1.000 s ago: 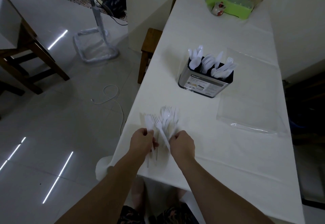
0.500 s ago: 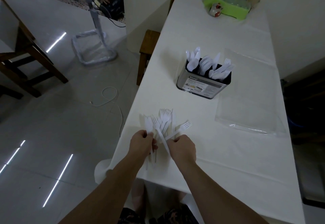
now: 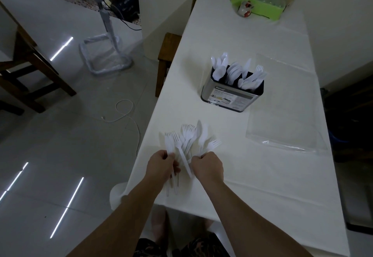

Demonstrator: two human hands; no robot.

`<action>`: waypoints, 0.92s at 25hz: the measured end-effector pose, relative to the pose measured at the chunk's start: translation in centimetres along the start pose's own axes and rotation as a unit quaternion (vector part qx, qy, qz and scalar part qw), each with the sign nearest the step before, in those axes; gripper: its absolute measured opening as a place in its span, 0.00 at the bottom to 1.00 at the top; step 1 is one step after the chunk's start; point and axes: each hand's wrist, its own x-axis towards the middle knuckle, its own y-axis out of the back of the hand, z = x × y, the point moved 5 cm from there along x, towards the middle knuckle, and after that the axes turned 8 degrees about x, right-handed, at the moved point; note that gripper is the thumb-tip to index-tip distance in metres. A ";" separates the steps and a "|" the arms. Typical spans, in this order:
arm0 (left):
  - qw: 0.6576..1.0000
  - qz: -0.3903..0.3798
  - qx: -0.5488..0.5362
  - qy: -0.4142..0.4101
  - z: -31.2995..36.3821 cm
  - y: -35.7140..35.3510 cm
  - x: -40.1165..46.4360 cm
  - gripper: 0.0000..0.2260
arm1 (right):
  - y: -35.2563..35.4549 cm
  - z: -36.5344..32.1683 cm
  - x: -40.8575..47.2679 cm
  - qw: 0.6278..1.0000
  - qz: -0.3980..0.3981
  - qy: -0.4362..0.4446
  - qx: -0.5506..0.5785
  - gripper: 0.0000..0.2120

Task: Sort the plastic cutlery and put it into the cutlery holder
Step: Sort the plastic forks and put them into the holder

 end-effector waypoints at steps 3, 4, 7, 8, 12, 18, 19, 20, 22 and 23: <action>1.000 -0.003 -0.008 0.005 0.0 0.0 0.0 0.10 | 2.0 0.5 0.3 0.998 0.032 -0.005 -0.051 0.10; 1.000 -0.002 -0.007 0.008 0.1 0.0 0.0 0.10 | 2.7 0.7 0.4 0.997 0.040 -0.004 -0.069 0.11; 1.000 0.001 -0.024 0.013 0.6 -0.3 0.2 0.11 | 3.8 0.6 0.8 0.994 0.057 0.033 -0.084 0.11; 0.999 -0.004 -0.043 0.009 1.0 -0.7 0.2 0.11 | 3.8 0.2 0.8 0.993 0.065 0.057 -0.085 0.10; 0.997 -0.018 -0.076 -0.013 3.0 -1.9 0.1 0.10 | 3.1 -0.6 -0.1 0.983 0.067 0.093 -0.144 0.11; 0.995 -0.037 -0.085 0.024 2.4 -3.0 0.0 0.07 | 3.0 1.6 -1.2 0.998 0.034 0.021 -0.038 0.08; 0.995 -0.041 -0.082 0.026 2.3 -3.3 -0.1 0.08 | 2.4 1.4 -1.6 1.000 0.012 0.023 0.007 0.07; 0.996 -0.043 -0.077 0.028 2.2 -3.6 -0.1 0.09 | 1.7 1.2 -2.0 0.998 -0.011 0.028 0.057 0.06; 0.997 -0.044 -0.056 0.026 2.3 -3.9 -0.2 0.13 | 0.5 0.6 -2.8 0.988 -0.052 0.028 0.142 0.07; 0.998 -0.043 -0.041 0.020 2.5 -3.8 -0.3 0.15 | 0.0 0.4 -3.1 0.984 -0.068 0.033 0.159 0.07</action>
